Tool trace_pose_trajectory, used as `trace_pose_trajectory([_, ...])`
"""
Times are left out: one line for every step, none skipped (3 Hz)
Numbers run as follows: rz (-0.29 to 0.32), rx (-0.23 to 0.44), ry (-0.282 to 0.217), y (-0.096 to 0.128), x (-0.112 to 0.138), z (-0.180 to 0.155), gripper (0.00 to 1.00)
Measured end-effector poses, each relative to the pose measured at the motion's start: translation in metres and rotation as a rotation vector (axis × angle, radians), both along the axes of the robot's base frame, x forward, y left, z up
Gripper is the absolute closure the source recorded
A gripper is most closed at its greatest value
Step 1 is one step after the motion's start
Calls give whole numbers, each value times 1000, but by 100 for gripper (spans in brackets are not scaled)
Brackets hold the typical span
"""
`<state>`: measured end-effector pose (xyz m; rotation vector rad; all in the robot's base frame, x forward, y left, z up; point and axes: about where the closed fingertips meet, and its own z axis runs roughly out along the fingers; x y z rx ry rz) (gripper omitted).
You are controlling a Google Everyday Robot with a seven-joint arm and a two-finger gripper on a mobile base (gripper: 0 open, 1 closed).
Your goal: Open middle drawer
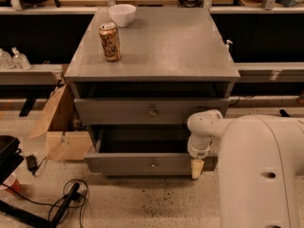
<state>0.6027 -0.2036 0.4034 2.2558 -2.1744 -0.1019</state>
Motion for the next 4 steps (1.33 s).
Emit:
trace_pose_trajectory([-26, -3, 33, -7, -24, -3, 49])
trace_pose_trajectory([-33, -22, 50, -12, -34, 1, 72])
trace_pose_trajectory([-33, -22, 50, -12, -34, 1, 96])
trace_pose_trajectory([-34, -63, 84, -18, -55, 13, 100])
